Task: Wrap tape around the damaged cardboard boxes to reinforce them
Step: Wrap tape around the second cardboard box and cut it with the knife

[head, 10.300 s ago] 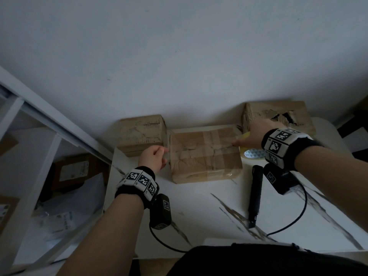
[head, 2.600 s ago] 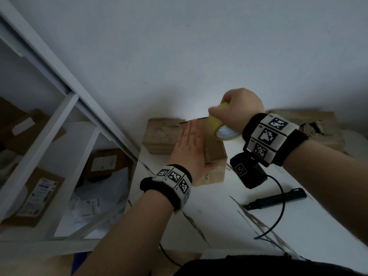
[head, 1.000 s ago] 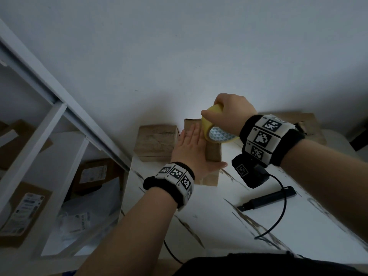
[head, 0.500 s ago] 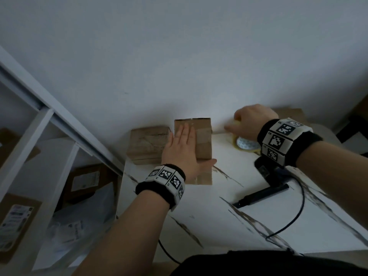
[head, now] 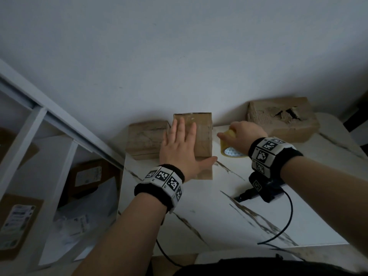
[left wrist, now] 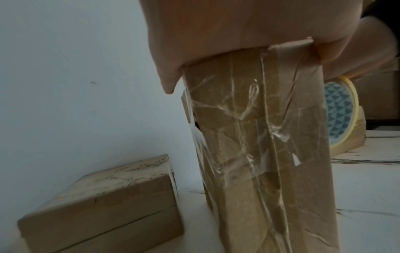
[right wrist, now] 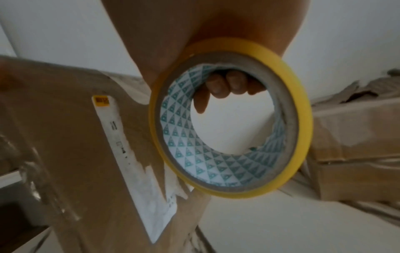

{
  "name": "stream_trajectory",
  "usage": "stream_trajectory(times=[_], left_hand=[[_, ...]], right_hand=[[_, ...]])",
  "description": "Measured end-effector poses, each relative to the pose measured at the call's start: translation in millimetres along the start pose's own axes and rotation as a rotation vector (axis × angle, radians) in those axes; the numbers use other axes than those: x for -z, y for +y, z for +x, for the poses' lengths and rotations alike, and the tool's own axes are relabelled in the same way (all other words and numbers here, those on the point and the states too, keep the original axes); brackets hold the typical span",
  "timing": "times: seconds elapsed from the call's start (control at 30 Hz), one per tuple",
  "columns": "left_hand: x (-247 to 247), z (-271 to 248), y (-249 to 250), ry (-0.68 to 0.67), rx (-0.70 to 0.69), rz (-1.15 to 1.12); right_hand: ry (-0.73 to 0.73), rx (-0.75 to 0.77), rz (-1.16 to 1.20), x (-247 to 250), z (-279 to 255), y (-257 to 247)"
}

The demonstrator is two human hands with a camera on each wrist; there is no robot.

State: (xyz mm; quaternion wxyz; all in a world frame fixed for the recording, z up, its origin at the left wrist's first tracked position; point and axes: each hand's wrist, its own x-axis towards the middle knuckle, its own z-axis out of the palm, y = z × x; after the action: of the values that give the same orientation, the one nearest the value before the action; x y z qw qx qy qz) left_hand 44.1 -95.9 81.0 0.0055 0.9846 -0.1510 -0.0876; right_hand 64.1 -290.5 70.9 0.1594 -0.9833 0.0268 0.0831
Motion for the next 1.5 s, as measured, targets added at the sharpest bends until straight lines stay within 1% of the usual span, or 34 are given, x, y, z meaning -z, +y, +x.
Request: stream_trajectory(times=[0.1, 0.2, 0.3, 0.37, 0.43, 0.53, 0.6, 0.67, 0.77, 0.83, 0.9, 0.97, 1.03, 1.1, 1.23, 1.3, 1.33, 1.37, 1.4, 1.47, 1.5], left_hand=[[2.5, -1.1, 3.5, -0.046, 0.091, -0.065], [7.5, 1.0, 7.8, -0.051, 0.158, -0.154], [16.2, 6.8, 15.0, -0.094, 0.228, -0.271], [20.9, 11.0, 20.8, -0.121, 0.283, -0.309], [22.4, 13.8, 23.1, -0.100, 0.309, -0.329], [20.6, 15.6, 15.4, -0.007, 0.291, -0.391], [21.9, 13.3, 6.4, 0.032, 0.302, -0.510], [21.0, 8.9, -2.2, 0.058, 0.335, -0.691], [10.0, -0.1, -13.3, 0.040, 0.433, -0.928], [-0.5, -7.6, -16.3, 0.026, 0.487, -1.031], [-9.1, -15.0, -17.2, 0.023, 0.521, -1.106], [-15.8, -21.0, -21.5, -0.012, 0.548, -1.152], [-20.0, -25.8, -31.1, -0.066, 0.569, -1.155], [-23.0, -29.7, -42.5, -0.133, 0.589, -1.127], [-28.2, -41.9, -53.7, -0.293, 0.595, -1.022], [-36.9, -47.0, -54.7, -0.387, 0.518, -0.885], [-41.4, -49.6, -54.3, -0.406, 0.462, -0.797], [-42.7, -53.0, -51.2, -0.404, 0.429, -0.715], [-44.0, -56.7, -47.4, -0.367, 0.403, -0.644], [-45.9, -59.9, -39.0, -0.246, 0.328, -0.493], [-44.7, -60.0, -34.1, -0.209, 0.288, -0.427]], right_hand=[[-0.026, 0.006, 0.069, -7.2, 3.5, -4.8], [-0.064, -0.004, 0.141, -11.9, 6.7, -5.2], [-0.076, -0.004, 0.166, -9.8, 9.3, -1.6], [-0.073, -0.005, 0.168, -5.5, 10.1, 0.2], [-0.064, -0.007, 0.156, -0.7, 10.2, 0.9], [-0.048, -0.012, 0.164, 5.7, 10.0, 1.5], [-0.047, -0.020, 0.217, 9.5, 9.8, 0.7], [-0.043, -0.019, 0.297, 12.9, 11.5, -1.4], [-0.031, -0.036, 0.479, 21.3, 15.6, -6.7], [-0.042, -0.041, 0.621, 25.9, 18.7, -9.8], [-0.083, -0.048, 0.727, 26.9, 20.2, -13.5], [-0.161, -0.028, 0.747, 24.8, 19.2, -18.0], [-0.249, 0.003, 0.749, 21.2, 17.4, -24.0], [-0.308, 0.021, 0.761, 17.1, 15.5, -29.9], [-0.339, 0.052, 0.767, 10.8, 11.8, -43.1], [-0.384, 0.078, 0.704, 8.1, 8.6, -47.0], [-0.411, 0.095, 0.645, 6.3, 6.2, -49.0], [-0.423, 0.111, 0.593, 4.0, 3.6, -50.9], [-0.414, 0.121, 0.554, 1.7, 1.0, -53.0], [-0.366, 0.130, 0.516, -1.0, -3.7, -57.6], [-0.346, 0.130, 0.509, -2.0, -5.4, -59.6]])
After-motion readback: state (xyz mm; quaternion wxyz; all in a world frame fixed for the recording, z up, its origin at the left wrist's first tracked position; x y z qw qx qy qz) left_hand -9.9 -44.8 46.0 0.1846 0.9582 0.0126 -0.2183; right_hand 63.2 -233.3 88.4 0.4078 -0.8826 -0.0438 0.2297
